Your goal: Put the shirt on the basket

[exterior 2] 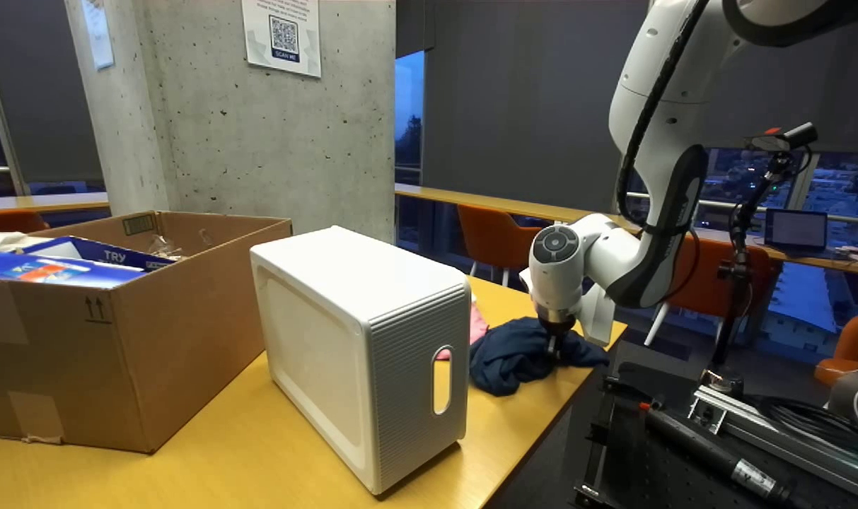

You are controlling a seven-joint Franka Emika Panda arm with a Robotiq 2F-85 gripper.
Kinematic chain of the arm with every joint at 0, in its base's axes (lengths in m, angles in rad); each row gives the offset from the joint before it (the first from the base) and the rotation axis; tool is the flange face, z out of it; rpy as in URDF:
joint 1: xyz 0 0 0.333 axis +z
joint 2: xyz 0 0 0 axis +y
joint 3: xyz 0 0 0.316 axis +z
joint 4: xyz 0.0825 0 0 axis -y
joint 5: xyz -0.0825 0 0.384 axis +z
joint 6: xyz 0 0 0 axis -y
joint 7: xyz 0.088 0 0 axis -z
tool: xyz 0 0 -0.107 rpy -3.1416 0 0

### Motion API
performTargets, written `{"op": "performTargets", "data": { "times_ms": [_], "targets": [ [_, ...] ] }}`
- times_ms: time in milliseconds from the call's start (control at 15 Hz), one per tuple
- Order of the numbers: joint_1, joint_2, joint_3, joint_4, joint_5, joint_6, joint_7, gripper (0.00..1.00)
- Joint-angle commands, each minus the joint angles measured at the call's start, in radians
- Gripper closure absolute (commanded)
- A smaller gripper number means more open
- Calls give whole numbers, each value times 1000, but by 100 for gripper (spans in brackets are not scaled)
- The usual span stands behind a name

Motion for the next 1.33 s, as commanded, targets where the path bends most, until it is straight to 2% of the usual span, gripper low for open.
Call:
{"op": "performTargets", "data": {
  "times_ms": [0, 133, 200, 467, 733, 1000, 1267],
  "targets": [
    [13, -26, -9, -15, -20, 22, 48, 81],
    [11, -45, -10, -21, -14, 24, 49, 97],
    [8, -51, -10, -22, -12, 26, 47, 100],
    [-9, -112, 6, -50, 29, 35, 17, 98],
    [-29, -271, 47, -125, 155, 40, -84, 98],
    [-63, -458, 131, -214, 385, 43, -263, 98],
    [-94, -642, 256, -294, 733, 25, -502, 98]
  ]
}}
